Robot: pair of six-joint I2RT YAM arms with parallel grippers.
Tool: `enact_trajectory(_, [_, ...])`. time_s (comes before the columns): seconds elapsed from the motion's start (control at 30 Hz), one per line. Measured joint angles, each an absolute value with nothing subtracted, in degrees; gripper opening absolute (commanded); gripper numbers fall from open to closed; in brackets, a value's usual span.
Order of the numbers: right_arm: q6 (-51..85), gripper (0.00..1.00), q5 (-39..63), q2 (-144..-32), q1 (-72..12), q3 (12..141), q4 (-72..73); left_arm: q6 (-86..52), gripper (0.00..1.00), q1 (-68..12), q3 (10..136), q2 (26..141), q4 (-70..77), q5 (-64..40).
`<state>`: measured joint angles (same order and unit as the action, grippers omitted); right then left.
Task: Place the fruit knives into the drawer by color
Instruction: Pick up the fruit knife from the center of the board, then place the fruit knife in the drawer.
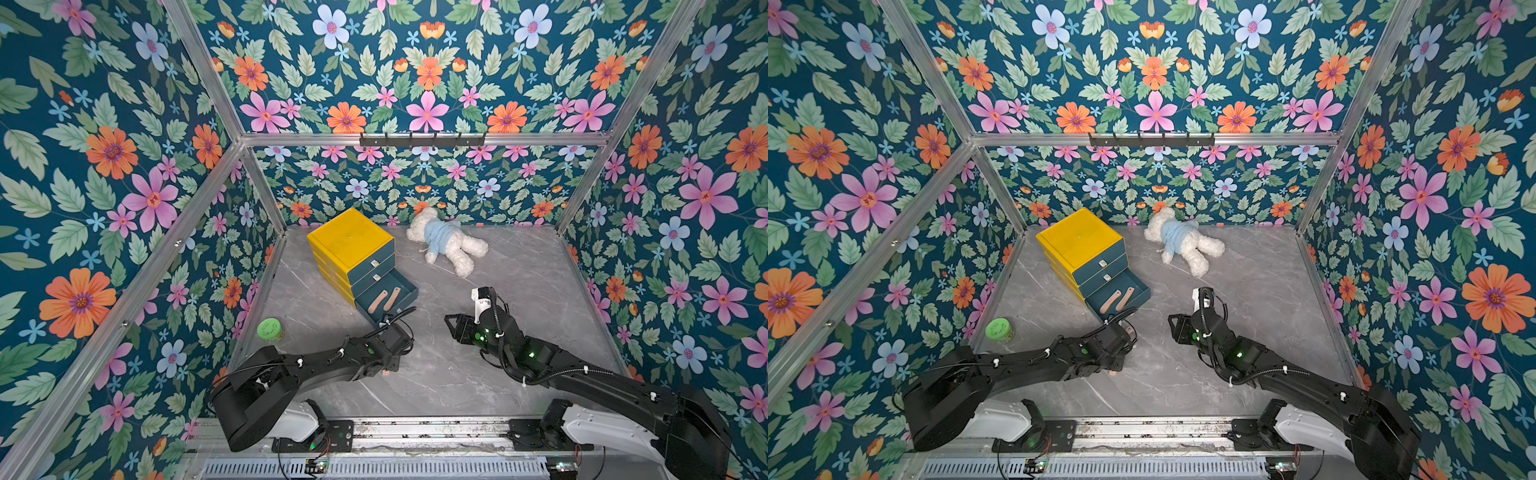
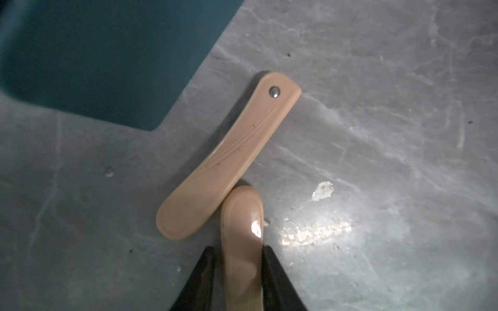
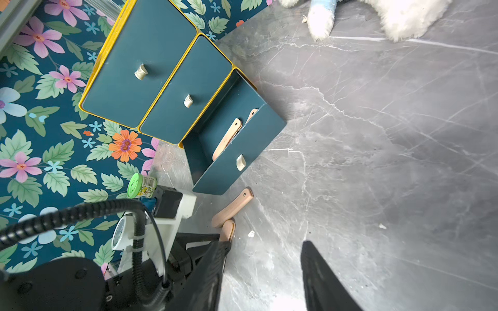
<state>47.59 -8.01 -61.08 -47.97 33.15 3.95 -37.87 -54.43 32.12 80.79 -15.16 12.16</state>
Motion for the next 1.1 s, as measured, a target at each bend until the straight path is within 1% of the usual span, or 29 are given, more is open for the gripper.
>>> enact_trajectory(0.23, [47.6,0.50,-8.2,-60.4,-48.0,32.8,4.1,-40.0,0.15,-57.5,32.8,80.7,-15.7,15.8])
enact_trajectory(0.43, [47.6,0.50,-8.3,-60.2,-47.9,32.4,4.1,-41.6,0.13,-59.6,35.6,76.2,-23.6,12.7])
enact_trajectory(0.57, [47.7,0.50,-8.4,-60.3,-47.9,32.2,4.1,-41.9,0.14,-59.6,39.8,71.7,-26.7,13.7])
enact_trajectory(0.7, [47.9,0.50,-8.4,-60.7,-47.9,32.2,4.3,-40.6,0.14,-58.6,45.0,69.8,-28.8,16.1])
enact_trajectory(0.83, [47.9,0.50,-8.5,-61.0,-47.9,32.2,4.3,-36.6,0.14,-55.2,52.3,72.2,-30.5,21.2])
enact_trajectory(1.1, [48.3,0.50,-8.8,-60.4,-47.9,31.7,4.1,-27.0,0.14,-48.4,63.3,83.3,-27.9,31.5])
